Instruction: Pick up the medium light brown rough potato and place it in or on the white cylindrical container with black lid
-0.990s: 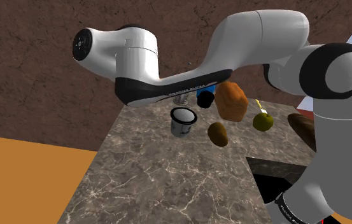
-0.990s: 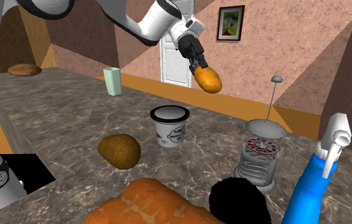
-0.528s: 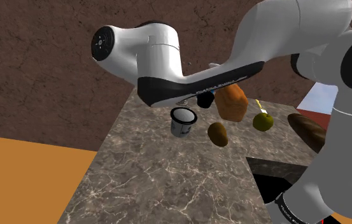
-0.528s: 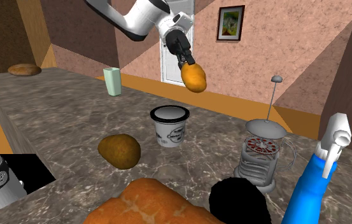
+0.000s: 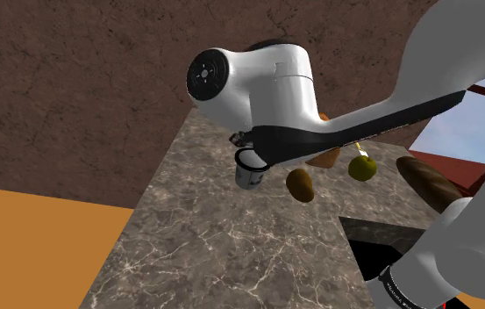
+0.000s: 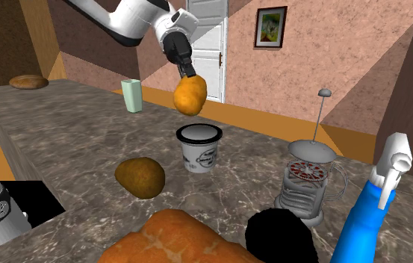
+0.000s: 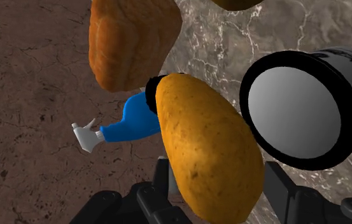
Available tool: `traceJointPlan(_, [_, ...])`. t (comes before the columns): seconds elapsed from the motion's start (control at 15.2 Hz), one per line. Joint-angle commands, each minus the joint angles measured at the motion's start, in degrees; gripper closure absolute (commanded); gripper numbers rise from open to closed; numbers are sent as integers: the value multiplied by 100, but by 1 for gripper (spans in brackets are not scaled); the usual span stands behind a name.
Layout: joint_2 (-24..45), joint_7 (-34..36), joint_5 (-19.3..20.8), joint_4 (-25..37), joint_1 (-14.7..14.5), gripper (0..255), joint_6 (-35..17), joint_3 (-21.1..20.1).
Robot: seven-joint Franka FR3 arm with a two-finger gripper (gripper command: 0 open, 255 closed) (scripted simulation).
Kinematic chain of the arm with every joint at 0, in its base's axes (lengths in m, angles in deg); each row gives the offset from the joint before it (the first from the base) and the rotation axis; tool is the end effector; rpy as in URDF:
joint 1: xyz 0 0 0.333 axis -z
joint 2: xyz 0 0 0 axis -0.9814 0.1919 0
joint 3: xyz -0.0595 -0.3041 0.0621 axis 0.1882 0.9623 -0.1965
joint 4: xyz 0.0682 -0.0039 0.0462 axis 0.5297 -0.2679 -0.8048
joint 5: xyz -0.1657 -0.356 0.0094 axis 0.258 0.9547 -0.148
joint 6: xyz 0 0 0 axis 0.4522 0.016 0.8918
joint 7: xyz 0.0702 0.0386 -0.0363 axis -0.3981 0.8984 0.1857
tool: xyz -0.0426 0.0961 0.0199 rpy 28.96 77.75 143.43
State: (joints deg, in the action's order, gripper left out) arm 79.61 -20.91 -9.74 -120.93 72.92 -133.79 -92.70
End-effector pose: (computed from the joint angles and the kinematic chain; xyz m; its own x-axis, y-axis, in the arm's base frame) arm 0.4320 0.2945 0.4485 0.9403 0.2344 0.2467 -0.0522 -0.6171 0.7851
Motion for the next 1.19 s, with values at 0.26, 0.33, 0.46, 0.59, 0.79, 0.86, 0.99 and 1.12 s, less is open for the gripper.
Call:
traceJointPlan(0.26, [-37,281,-10,-406,10,255,-249,7])
traceJointPlan(0.33, [4,341,13,-438,9,255,-278,6])
traceJointPlan(0.46, [89,461,62,-498,5,255,-332,4])
traceJointPlan(0.59, [180,583,115,-554,-1,255,-384,4])
traceJointPlan(0.79, [325,766,201,-628,-10,255,-457,7])
traceJointPlan(0.86, [376,828,232,-650,-14,255,-480,9])
traceJointPlan(0.99, [425,887,261,-672,-16,255,-502,9])
traceJointPlan(1.12, [426,887,262,-671,-13,255,-501,6])
